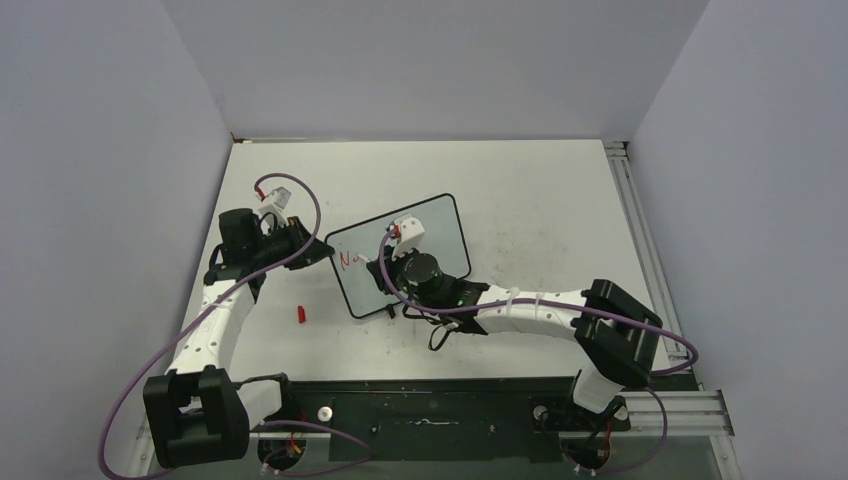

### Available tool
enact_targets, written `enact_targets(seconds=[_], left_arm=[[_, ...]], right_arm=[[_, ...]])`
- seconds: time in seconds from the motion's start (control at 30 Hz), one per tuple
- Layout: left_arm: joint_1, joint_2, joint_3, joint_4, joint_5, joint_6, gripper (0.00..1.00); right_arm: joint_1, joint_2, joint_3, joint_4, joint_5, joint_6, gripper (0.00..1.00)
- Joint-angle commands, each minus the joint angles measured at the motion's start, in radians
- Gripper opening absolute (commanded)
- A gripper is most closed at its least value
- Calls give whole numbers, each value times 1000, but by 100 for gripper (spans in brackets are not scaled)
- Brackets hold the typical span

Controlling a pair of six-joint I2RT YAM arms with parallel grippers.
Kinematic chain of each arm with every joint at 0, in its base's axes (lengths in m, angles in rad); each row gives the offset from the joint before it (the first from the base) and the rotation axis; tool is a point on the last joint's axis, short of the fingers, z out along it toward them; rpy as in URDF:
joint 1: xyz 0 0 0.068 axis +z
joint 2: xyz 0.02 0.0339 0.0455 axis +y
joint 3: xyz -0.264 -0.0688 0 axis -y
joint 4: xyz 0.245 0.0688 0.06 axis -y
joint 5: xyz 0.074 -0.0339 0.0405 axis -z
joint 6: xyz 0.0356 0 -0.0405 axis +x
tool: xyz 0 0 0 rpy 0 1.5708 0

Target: Write a sentence on the whiteboard

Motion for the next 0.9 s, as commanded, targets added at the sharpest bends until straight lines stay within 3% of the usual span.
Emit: enact_targets(seconds=[0.0, 0.87], left_arm=[[5, -16, 26, 25, 15, 3, 10], [5, -22, 26, 25, 15, 2, 10]], right_arm=[[-6, 19, 50, 65, -18, -11, 5], [19, 18, -28, 52, -16, 40, 5]])
